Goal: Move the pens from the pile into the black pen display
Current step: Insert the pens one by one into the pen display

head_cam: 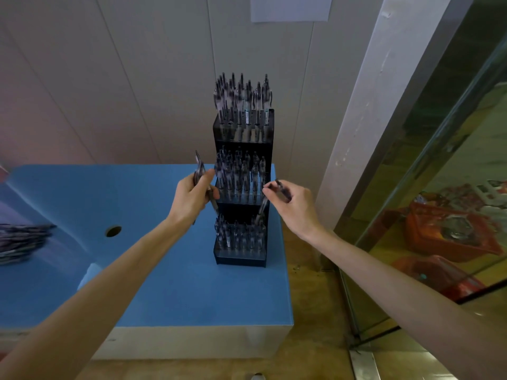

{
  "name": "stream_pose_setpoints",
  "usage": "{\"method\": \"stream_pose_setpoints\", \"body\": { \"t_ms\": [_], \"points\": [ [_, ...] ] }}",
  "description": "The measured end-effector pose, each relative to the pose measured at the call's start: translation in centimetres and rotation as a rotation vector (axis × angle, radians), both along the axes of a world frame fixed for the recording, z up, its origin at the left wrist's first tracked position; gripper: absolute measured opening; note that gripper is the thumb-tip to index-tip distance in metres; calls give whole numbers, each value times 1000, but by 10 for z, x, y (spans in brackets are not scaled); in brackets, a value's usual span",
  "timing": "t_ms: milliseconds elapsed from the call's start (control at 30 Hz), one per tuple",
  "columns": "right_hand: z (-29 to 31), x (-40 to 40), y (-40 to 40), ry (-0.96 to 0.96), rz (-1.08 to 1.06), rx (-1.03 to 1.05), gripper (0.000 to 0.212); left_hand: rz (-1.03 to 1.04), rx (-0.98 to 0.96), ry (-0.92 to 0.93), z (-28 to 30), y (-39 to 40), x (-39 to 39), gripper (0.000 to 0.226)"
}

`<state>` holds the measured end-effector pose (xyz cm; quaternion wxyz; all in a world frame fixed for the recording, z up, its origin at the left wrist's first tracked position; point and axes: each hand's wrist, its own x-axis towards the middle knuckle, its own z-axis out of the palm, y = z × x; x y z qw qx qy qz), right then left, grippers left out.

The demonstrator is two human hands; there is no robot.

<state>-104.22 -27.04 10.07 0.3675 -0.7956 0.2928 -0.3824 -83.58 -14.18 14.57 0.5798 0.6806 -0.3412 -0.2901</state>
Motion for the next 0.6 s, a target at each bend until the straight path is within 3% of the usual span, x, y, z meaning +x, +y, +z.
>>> {"method": "stream_pose_setpoints", "body": {
  "t_ms": [333, 467, 600],
  "points": [
    [-19, 2, 14, 190, 60, -94, 23, -15, -57, -102, -13, 11, -2, 15],
    [-18, 4, 13, 272, 105, -139, 18, 17, -15, 24, -20, 9, 1, 27],
    [-18, 5, 11, 330, 121, -238, 21, 33, -33, 65, -23, 11, 2, 23]
  ]
}}
